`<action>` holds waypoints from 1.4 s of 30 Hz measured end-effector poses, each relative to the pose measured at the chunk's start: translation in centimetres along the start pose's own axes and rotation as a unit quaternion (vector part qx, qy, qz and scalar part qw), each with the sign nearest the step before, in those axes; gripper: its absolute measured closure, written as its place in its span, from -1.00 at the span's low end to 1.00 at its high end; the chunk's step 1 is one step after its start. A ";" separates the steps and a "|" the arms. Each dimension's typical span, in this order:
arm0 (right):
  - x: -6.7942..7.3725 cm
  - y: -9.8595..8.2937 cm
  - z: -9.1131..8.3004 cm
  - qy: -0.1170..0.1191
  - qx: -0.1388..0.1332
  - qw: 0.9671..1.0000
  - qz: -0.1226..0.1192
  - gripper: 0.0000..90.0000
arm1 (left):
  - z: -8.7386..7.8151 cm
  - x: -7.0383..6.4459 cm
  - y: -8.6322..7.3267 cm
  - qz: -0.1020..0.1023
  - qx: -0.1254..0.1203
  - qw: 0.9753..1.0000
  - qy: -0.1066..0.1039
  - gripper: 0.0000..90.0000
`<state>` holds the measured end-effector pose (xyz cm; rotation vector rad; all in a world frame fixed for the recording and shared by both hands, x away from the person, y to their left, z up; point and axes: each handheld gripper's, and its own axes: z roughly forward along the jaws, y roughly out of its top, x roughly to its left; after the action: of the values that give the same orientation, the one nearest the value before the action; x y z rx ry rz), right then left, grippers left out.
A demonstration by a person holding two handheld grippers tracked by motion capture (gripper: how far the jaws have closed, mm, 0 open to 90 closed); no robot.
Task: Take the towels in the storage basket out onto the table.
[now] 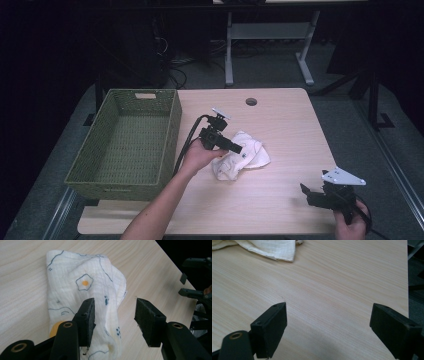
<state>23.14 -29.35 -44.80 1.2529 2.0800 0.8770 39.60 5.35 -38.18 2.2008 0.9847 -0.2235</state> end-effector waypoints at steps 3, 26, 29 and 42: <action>-0.1 0.0 0.1 0.000 0.001 1.000 -0.001 -0.69 | -0.4 -0.1 -0.6 0.002 -0.006 1.000 -0.001 0.08; -0.3 -0.2 0.2 -0.004 0.006 1.000 0.001 -0.69 | -2.1 -1.6 -4.2 0.028 -0.030 0.999 -0.015 -0.18; -0.3 -0.3 0.1 -0.004 0.006 1.000 0.000 -0.69 | -2.3 -1.7 -4.8 0.029 -0.035 0.999 -0.016 -0.21; -0.1 -0.3 0.2 -0.005 0.008 1.000 -0.001 -0.69 | -3.0 -2.1 -7.2 0.036 -0.045 0.998 -0.025 -0.24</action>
<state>23.21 -29.50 -45.11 1.2595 2.0847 0.8540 32.68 9.44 -38.98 2.1340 0.8709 -0.1954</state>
